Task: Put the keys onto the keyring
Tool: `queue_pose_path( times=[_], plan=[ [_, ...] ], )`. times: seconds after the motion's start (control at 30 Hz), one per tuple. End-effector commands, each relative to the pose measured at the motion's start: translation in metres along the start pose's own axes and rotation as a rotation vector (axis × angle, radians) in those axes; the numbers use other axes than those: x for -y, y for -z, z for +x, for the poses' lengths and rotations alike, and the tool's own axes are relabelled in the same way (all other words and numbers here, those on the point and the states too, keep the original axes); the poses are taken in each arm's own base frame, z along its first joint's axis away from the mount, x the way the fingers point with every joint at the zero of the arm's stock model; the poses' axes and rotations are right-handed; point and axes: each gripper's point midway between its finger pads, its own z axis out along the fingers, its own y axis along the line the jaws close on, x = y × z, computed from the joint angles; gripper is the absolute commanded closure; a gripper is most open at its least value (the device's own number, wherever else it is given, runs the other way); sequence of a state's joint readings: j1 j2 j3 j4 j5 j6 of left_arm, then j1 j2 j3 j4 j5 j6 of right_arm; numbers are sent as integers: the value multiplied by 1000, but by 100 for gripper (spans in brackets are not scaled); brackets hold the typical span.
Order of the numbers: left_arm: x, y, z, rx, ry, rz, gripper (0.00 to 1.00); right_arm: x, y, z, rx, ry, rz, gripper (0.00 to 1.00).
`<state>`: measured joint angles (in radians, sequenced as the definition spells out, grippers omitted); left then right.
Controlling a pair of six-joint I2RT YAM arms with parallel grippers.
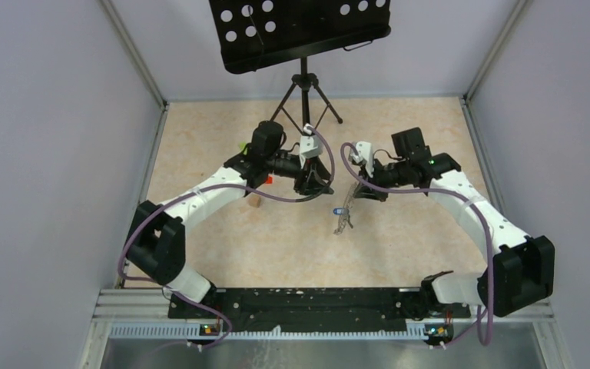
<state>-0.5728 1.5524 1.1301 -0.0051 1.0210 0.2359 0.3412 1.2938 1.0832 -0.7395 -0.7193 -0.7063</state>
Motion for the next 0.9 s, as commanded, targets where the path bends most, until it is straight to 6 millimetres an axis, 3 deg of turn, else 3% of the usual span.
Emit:
queue_pose_path(
  times=[0.0,0.2,0.43,0.87],
  plan=[
    [20,-8,-26,56,-74,103,51,-10,7,-56,176,116,-72,100],
    [34,-7,-11,31,-156,147,52,-31,10,-77,277,121,-195,100],
    [39,-9,-8,22,-189,158,48,-46,5,-81,318,130,-263,100],
    [50,-10,1,34,-168,199,65,-54,2,-80,350,121,-289,100]
  ],
)
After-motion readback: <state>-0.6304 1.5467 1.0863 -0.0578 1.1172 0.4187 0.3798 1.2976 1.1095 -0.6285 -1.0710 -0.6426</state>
